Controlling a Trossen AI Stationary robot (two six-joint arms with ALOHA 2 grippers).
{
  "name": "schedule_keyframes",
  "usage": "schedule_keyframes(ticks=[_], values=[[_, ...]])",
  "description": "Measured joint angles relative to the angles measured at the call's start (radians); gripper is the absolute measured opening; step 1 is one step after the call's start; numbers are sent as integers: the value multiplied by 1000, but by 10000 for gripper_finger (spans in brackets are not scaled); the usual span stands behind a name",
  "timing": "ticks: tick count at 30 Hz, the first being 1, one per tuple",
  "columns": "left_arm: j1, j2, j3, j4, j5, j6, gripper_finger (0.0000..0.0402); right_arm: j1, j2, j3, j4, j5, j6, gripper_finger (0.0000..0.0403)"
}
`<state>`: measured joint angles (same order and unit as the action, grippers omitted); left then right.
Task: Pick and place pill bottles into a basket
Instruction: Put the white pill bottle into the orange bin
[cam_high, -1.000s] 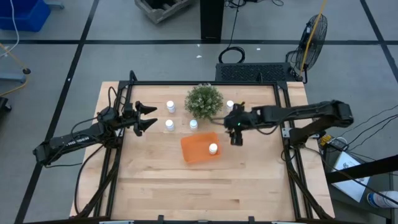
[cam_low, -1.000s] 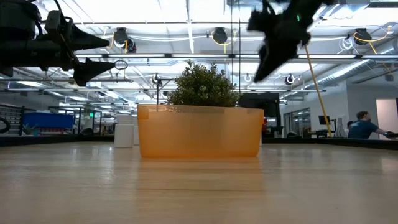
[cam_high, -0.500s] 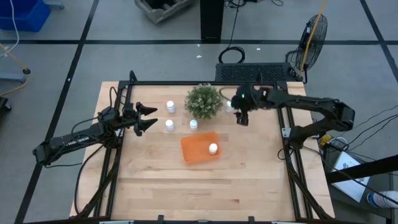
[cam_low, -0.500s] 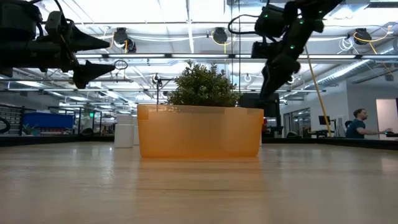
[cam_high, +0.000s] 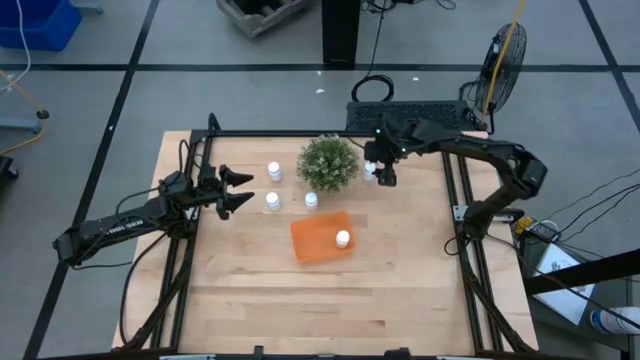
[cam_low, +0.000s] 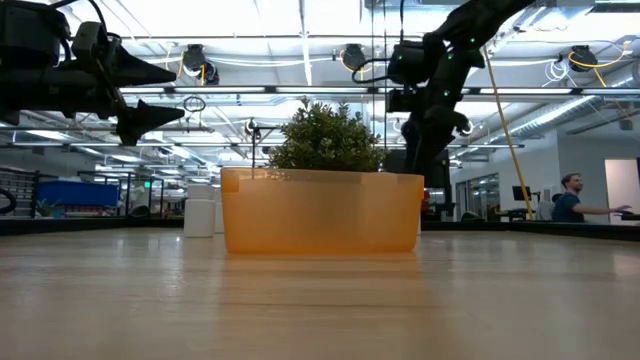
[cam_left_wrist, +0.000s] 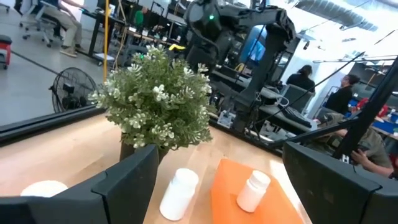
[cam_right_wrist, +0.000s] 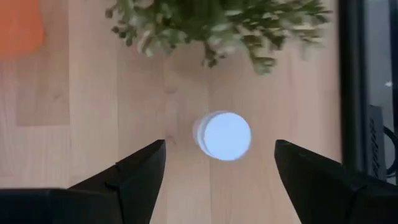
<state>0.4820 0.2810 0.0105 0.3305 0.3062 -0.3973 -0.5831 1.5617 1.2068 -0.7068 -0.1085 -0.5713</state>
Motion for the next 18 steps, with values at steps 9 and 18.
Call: schedule_keyframes(ticks=[9,18], values=[[0,0,0,-12,11,-25,349,0,82,2,55,-26,-27,295],[0,0,0,-14,15,-47,349,-25,123,2,90,-26,-48,295]])
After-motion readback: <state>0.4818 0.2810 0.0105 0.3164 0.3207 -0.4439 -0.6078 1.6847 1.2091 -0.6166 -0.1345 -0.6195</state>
